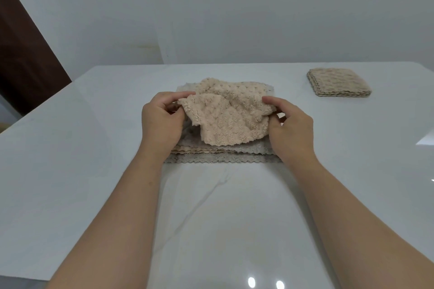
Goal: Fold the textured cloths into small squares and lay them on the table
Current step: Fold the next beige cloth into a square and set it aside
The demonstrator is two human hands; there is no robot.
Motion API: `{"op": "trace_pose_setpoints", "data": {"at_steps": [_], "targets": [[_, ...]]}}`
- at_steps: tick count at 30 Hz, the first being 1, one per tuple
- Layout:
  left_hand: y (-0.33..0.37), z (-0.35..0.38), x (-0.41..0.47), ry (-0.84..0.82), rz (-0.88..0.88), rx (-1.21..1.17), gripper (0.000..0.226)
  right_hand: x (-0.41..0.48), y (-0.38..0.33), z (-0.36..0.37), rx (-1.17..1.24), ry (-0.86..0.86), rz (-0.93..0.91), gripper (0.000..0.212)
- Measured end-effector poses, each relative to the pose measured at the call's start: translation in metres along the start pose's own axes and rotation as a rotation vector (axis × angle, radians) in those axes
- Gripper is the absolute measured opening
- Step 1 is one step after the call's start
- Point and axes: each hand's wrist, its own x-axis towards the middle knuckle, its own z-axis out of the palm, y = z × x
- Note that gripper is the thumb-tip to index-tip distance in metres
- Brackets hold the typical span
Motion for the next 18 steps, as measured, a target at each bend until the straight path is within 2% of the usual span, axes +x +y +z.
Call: {"op": "trace_pose_setpoints", "data": {"at_steps": [5,10,13,14,18], "targets": [[0.007,0.005,-0.002,-0.005,-0.052,0.032,0.024,-0.002,-0.004,-0.002,0.053,0.029,-0.033,0.030],[0.007,0.006,-0.002,0.012,-0.146,-0.046,0.028,-0.001,-0.006,-0.002,0.120,-0.001,0.062,0.015],[0.005,0.006,0.000,0.031,-0.127,-0.016,0.036,-0.003,-0.008,-0.004,0.138,-0.027,0.081,0.006],[0.007,0.006,-0.001,0.048,-0.115,-0.018,0.040,-0.004,-0.010,-0.004,0.150,-0.029,0.087,0.006],[0.009,0.004,-0.003,0.083,-0.072,-0.054,0.036,-0.006,-0.015,-0.007,0.148,-0.023,0.062,0.028]]}}
